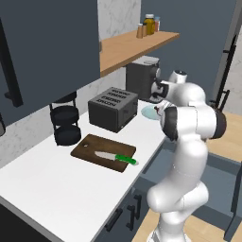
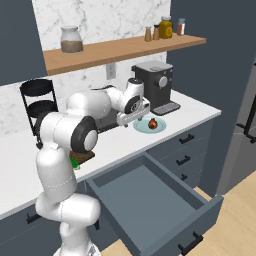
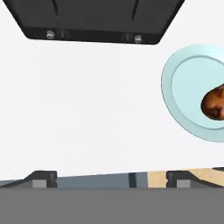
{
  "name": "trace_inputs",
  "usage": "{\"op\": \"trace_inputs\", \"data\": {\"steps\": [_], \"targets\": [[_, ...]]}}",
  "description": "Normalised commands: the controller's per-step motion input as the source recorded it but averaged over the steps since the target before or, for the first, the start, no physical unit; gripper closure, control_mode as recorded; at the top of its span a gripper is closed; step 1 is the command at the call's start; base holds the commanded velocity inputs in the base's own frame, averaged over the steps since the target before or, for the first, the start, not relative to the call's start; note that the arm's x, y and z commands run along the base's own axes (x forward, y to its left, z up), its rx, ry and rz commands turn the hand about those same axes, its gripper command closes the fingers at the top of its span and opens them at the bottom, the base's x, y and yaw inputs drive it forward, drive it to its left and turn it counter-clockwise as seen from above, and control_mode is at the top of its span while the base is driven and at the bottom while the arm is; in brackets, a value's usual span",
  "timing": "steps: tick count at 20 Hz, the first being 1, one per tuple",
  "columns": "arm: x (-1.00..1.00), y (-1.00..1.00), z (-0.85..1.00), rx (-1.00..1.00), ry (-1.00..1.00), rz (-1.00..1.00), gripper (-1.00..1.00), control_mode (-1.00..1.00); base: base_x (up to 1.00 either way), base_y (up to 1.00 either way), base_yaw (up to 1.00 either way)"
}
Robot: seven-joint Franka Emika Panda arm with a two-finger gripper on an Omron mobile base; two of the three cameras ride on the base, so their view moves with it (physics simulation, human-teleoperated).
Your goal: Pick up the knife from the drawer and place it on the cutting board. Then place the meat from the plate to the cutting board.
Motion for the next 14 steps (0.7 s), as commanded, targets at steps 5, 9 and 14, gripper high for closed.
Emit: {"op": "trace_inputs", "data": {"steps": [5,9,14], "targets": [[0.77,-0.53,-0.22,0.0,0.0,-0.53,-1.0,-1.0,0.0,0.0,0.0],[0.58,-0.09,-0.52,0.0,0.0,-0.44,-1.0,-1.0,0.0,0.0,0.0],[0.41,0.0,-0.44,0.0,0.0,-0.29,-1.0,-1.0,0.0,0.0,0.0]]}}
